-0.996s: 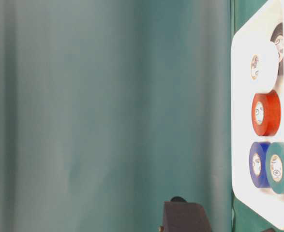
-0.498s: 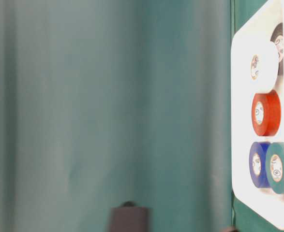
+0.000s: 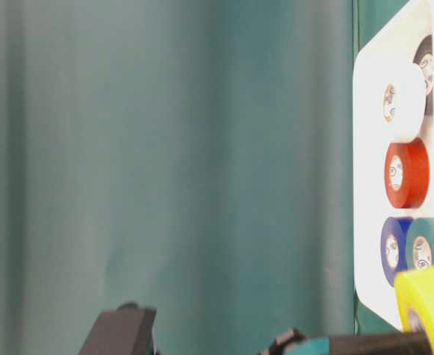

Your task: Put the tape into the white case with the left arm.

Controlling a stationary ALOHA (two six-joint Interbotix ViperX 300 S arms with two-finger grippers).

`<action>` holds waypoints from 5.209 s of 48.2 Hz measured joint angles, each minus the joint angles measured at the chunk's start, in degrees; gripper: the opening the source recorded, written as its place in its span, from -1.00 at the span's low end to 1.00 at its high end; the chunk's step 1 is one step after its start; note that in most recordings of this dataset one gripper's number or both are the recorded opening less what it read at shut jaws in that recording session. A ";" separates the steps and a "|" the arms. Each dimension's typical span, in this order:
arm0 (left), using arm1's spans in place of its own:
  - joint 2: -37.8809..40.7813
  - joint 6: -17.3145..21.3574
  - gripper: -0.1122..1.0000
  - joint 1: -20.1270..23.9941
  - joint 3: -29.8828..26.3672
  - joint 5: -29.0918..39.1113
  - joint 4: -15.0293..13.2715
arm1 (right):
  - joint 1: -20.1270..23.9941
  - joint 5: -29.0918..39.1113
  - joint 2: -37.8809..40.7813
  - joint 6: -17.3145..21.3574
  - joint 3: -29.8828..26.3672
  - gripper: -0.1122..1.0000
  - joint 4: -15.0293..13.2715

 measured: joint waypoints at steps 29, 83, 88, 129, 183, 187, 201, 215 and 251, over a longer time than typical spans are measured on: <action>9.32 14.59 -0.33 12.30 -9.23 0.00 0.09 | -0.09 0.00 0.00 0.00 0.00 -0.97 0.00; 18.90 21.18 -0.22 17.84 -18.37 0.00 0.09 | -0.09 -0.09 0.00 0.00 0.00 -0.97 0.00; 18.81 21.27 0.34 17.84 -17.75 0.00 0.09 | -0.09 0.00 0.00 0.00 0.00 -0.97 0.00; 11.07 20.83 0.58 15.73 -13.27 -0.88 0.00 | 0.00 0.00 0.00 0.00 0.00 -0.97 0.00; -8.35 1.49 0.57 7.21 7.47 -11.51 -0.09 | -0.09 0.00 0.00 0.00 0.00 -0.97 0.00; -9.76 1.49 0.57 7.21 9.49 -12.66 0.00 | -0.09 0.00 0.00 0.00 0.00 -0.97 0.00; -14.33 1.49 0.57 7.21 15.91 -17.67 0.00 | -0.09 -0.09 0.00 0.00 0.00 -0.97 0.00; -19.69 1.49 0.57 6.94 20.30 -18.11 -0.09 | -0.09 -0.09 0.00 0.00 0.00 -0.97 0.00; -30.23 1.41 0.57 6.86 22.76 -18.11 -0.09 | -0.09 -0.09 0.00 0.00 0.00 -0.97 0.00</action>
